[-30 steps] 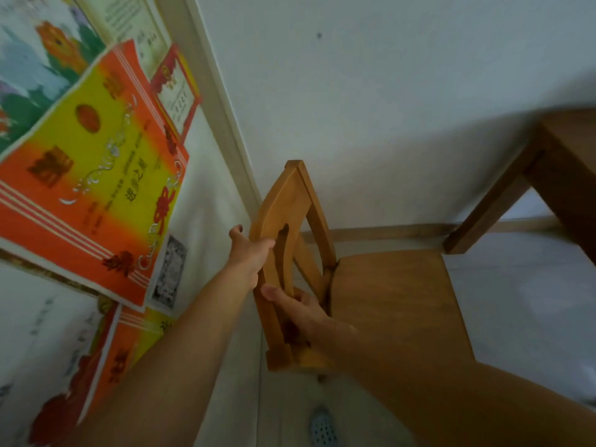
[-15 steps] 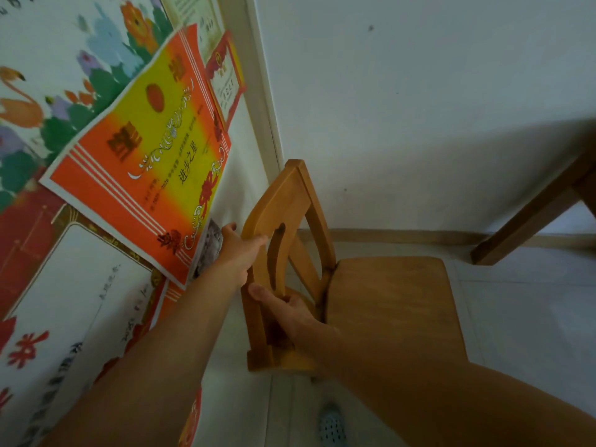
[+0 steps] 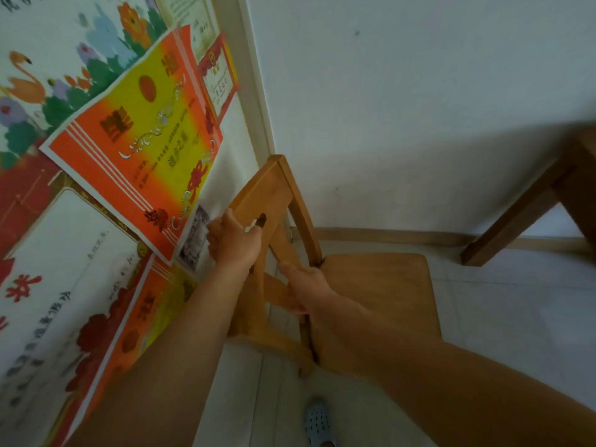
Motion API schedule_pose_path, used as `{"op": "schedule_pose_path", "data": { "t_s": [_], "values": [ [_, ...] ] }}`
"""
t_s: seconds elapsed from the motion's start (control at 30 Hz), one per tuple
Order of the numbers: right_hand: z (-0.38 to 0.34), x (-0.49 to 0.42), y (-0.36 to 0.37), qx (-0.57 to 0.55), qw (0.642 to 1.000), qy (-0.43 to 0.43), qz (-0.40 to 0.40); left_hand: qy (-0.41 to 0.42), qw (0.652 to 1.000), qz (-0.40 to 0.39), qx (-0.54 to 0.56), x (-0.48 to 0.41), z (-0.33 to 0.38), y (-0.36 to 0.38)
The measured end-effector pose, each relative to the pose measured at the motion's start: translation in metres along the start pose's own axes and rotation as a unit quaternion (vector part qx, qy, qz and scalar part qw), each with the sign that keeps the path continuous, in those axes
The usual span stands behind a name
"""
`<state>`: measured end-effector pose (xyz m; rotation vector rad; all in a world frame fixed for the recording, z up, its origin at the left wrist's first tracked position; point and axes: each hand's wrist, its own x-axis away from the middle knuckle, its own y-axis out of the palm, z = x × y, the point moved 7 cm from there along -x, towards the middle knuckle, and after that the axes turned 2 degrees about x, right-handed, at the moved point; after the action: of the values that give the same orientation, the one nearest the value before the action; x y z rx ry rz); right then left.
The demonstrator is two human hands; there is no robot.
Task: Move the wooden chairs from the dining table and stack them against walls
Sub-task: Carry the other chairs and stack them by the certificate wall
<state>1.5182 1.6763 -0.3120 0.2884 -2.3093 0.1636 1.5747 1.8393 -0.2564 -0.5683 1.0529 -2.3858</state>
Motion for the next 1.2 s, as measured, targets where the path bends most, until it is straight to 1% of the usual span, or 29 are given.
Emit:
{"op": "schedule_pose_path", "data": {
  "t_s": [0.07,0.1,0.13,0.17,0.23,0.27,0.33,0.4,0.5,0.63,0.77,0.9,1.0,1.1,1.2],
  "values": [
    [0.007,0.019,-0.031,-0.049,0.998,-0.012,0.021,0.037,0.999,0.007,0.012,0.026,0.012,0.006],
    [0.011,0.029,-0.048,-0.056,0.998,-0.018,0.031,0.035,0.998,-0.004,0.046,0.042,0.016,0.011],
    [0.017,0.040,-0.066,-0.059,0.997,-0.027,0.044,0.013,0.994,-0.027,0.102,0.061,0.020,0.019],
    [0.023,0.051,-0.082,-0.070,0.995,-0.042,0.059,-0.024,0.983,-0.056,0.171,0.081,0.022,0.029],
    [0.036,0.076,-0.116,-0.111,0.986,-0.081,0.091,-0.108,0.945,-0.105,0.290,0.127,0.026,0.049],
    [0.041,0.087,-0.132,-0.128,0.980,-0.102,0.109,-0.137,0.928,-0.120,0.326,0.148,0.029,0.056],
    [0.055,0.112,-0.162,-0.145,0.971,-0.130,0.141,-0.149,0.915,-0.135,0.350,0.187,0.039,0.071],
    [0.069,0.139,-0.190,-0.168,0.959,-0.155,0.165,-0.136,0.913,-0.146,0.356,0.225,0.050,0.085],
    [0.088,0.181,-0.228,-0.192,0.940,-0.194,0.206,-0.122,0.894,-0.184,0.389,0.281,0.073,0.109],
    [0.114,0.230,-0.269,-0.223,0.915,-0.224,0.253,-0.082,0.893,-0.231,0.377,0.350,0.099,0.135],
    [0.148,0.275,-0.308,-0.254,0.889,-0.228,0.306,-0.027,0.888,-0.321,0.330,0.421,0.122,0.163],
    [0.195,0.318,-0.341,-0.272,0.866,-0.217,0.359,0.007,0.862,-0.426,0.276,0.495,0.131,0.184],
    [0.232,0.351,-0.360,-0.259,0.851,-0.215,0.403,0.005,0.852,-0.470,0.232,0.545,0.122,0.195],
    [0.264,0.387,-0.380,-0.230,0.838,-0.210,0.447,-0.027,0.838,-0.504,0.207,0.588,0.114,0.203],
    [0.294,0.424,-0.406,-0.176,0.838,-0.191,0.481,-0.007,0.828,-0.534,0.174,0.628,0.113,0.211]
  ]
}}
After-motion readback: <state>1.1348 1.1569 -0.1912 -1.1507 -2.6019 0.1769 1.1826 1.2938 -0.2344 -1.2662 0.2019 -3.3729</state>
